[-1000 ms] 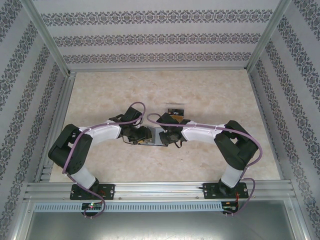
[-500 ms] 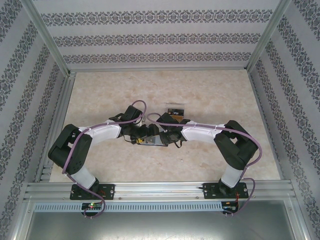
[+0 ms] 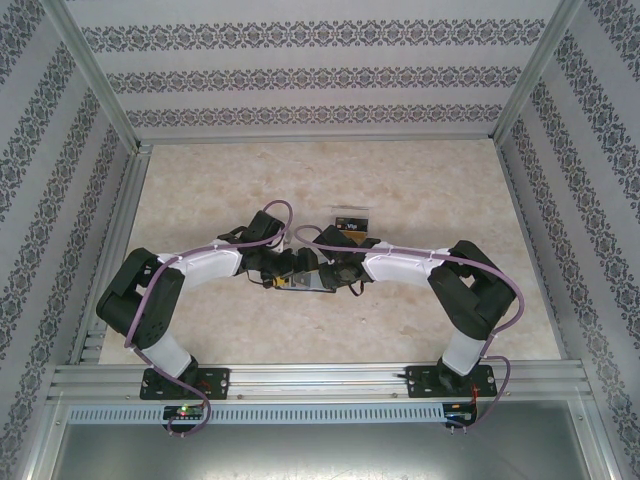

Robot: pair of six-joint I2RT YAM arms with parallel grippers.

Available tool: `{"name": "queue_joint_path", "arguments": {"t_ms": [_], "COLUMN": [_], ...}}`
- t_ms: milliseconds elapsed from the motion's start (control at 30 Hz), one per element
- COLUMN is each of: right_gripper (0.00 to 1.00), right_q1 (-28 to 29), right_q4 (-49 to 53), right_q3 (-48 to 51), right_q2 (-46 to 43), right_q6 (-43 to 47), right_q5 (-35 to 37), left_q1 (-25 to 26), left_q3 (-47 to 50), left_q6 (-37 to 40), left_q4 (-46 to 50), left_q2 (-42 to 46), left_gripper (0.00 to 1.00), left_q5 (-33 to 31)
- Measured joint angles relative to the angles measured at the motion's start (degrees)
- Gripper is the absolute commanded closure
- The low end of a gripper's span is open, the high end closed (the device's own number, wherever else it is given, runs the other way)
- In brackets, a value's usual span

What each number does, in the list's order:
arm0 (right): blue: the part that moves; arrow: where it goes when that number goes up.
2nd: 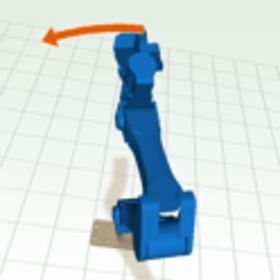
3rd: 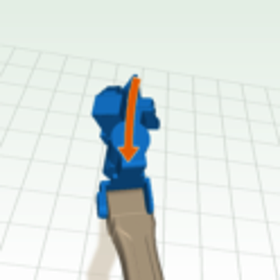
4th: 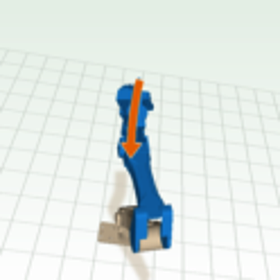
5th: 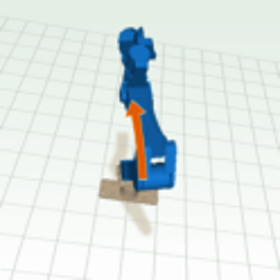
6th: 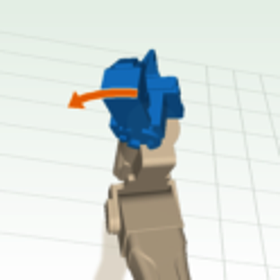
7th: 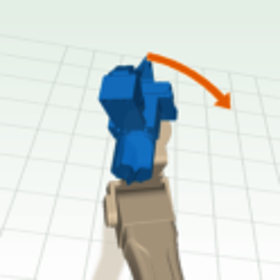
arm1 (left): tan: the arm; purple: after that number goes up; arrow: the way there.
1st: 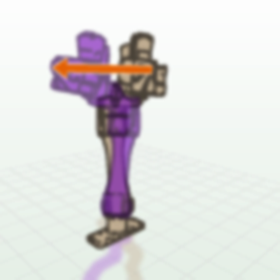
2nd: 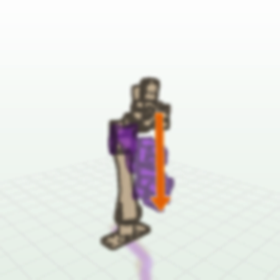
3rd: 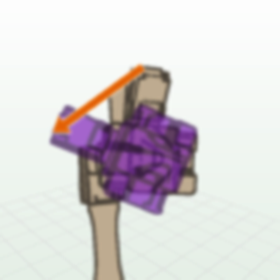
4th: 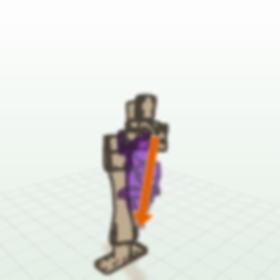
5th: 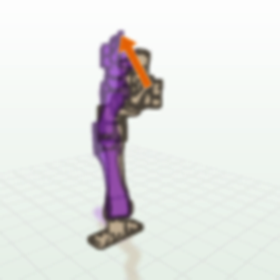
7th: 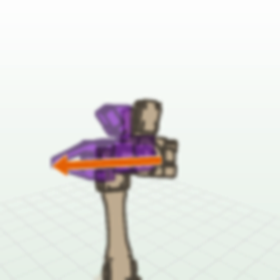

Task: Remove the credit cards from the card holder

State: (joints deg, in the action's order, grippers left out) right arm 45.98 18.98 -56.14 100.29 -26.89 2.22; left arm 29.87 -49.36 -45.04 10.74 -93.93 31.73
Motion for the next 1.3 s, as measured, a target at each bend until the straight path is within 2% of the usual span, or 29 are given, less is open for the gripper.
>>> {"name": "queue_joint_path", "arguments": {"t_ms": [400, 967, 1300], "right_gripper": [0.69, 0.68, 0.68], "right_q1": [-0.1, -0.8, -2.5], "right_q4": [0.4, 0.4, -3.5], "right_q3": [0.0, 0.1, 4.8], "right_q2": [-0.1, -0.3, -4.0], "right_q6": [-0.1, -0.5, -3.9], "right_q5": [1.0, -0.4, -2.6], "left_q1": [0.0, 0.0, 0.9], "left_q3": [0.9, 0.9, 1.6], "left_q6": [-0.6, -2.2, -4.9], "left_q4": [-2.4, -4.0, -10.1], "left_q2": [0.7, 0.3, 0.3], "left_gripper": [0.11, 0.15, 0.21], "left_q5": [1.3, 3.5, 7.6]}}
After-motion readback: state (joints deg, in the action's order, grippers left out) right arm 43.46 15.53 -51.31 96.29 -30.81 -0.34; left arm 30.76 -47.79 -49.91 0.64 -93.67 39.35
